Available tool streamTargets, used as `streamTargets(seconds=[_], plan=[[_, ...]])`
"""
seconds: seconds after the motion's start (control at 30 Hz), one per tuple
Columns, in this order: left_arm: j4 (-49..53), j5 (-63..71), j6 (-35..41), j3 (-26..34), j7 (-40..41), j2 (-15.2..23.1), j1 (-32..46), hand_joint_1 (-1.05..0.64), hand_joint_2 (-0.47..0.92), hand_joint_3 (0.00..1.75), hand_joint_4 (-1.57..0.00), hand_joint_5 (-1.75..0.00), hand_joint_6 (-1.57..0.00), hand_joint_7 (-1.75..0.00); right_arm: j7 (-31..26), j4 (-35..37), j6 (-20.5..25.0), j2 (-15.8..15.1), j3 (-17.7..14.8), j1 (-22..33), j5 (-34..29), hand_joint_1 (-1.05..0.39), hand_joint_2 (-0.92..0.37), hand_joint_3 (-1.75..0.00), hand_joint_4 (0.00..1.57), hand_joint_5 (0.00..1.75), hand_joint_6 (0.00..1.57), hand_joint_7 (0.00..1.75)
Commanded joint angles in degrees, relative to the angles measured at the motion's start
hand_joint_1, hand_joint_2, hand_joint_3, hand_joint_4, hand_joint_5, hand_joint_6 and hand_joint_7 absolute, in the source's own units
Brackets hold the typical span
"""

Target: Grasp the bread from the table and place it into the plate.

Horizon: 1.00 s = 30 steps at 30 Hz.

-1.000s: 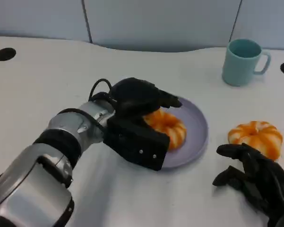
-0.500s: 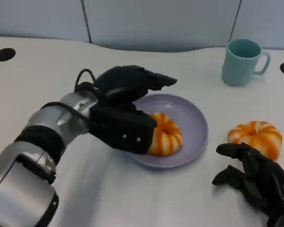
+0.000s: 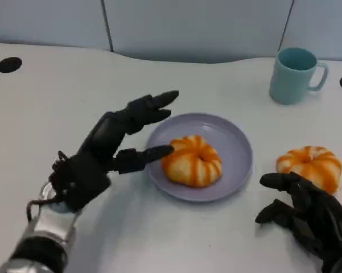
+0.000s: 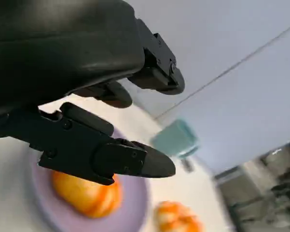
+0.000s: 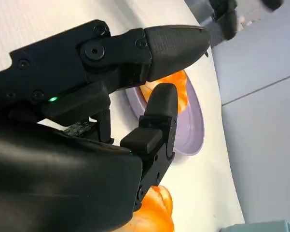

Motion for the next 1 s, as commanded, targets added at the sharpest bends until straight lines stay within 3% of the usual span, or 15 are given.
streamTargets(seconds=[0.03, 0.23, 0.3, 0.5, 0.53, 0.6, 0.73, 1.0], plan=[[-12.4, -14.6, 9.3, 5.4, -8.1, -3.4, 8.8, -0.57, 0.92, 0.25, -0.52, -0.52, -0.56, -0.09, 0.3, 1.2, 0.6, -1.2, -0.6, 1.1, -0.2, -0.43, -0.92, -0.31, 0.58, 1.44, 0.58, 0.99], [-30.8, -27.3, 27.9, 8.9, -10.7, -7.0, 18.0, -0.55, 0.92, 0.19, -0.58, -0.67, -0.73, -0.12, 0.7, 0.4, 0.9, -1.4, -0.9, 1.6, 0.0, -0.44, -0.92, -0.30, 0.58, 1.43, 0.59, 0.99], [-36.7, -30.4, 34.4, 9.8, -9.4, -7.9, 21.0, -0.52, 0.92, 0.20, -0.54, -0.92, -0.78, -0.13, 0.6, 0.2, 1.2, -1.4, -1.1, 1.7, 0.2, -0.44, -0.92, -0.29, 0.58, 1.42, 0.59, 0.98], [-48.6, -31.7, 43.3, 11.5, -4.8, -10.3, 27.7, -0.47, 0.92, 0.18, -0.60, -1.19, -0.88, -0.21, 0.2, -0.1, 1.0, -1.4, -1.3, 2.1, 0.1, -0.43, -0.92, -0.28, 0.59, 1.42, 0.60, 0.99], [-50.5, -31.7, 44.3, 11.7, -4.2, -10.3, 28.9, -0.46, 0.92, 0.19, -0.59, -1.23, -0.87, -0.24, 0.3, -0.4, 0.9, -1.2, -1.3, 2.4, 0.2, -0.43, -0.92, -0.29, 0.59, 1.42, 0.60, 0.99], [-53.3, -31.5, 46.0, 12.2, -3.4, -10.1, 30.7, -0.44, 0.92, 0.22, -0.54, -1.36, -0.79, -0.45, 0.2, -1.2, 1.2, -1.0, -1.1, 3.0, 0.2, -0.43, -0.92, -0.29, 0.59, 1.42, 0.59, 0.98], [-56.4, -30.9, 48.3, 13.2, -1.8, -10.1, 33.2, -0.43, 0.92, 0.25, -0.53, -1.47, -0.64, -0.82, -0.9, -2.2, 2.2, -0.8, -0.8, 3.2, 0.0, -0.44, -0.92, -0.28, 0.59, 1.42, 0.61, 0.99], [-61.3, -34.9, 54.1, 14.9, 1.0, -12.4, 38.1, -0.34, 0.92, 0.26, -0.58, -1.47, -0.59, -0.87, -0.7, -2.3, 2.7, -0.5, -0.9, 2.7, 0.7, -0.42, -0.92, -0.28, 0.59, 1.41, 0.59, 1.00]])
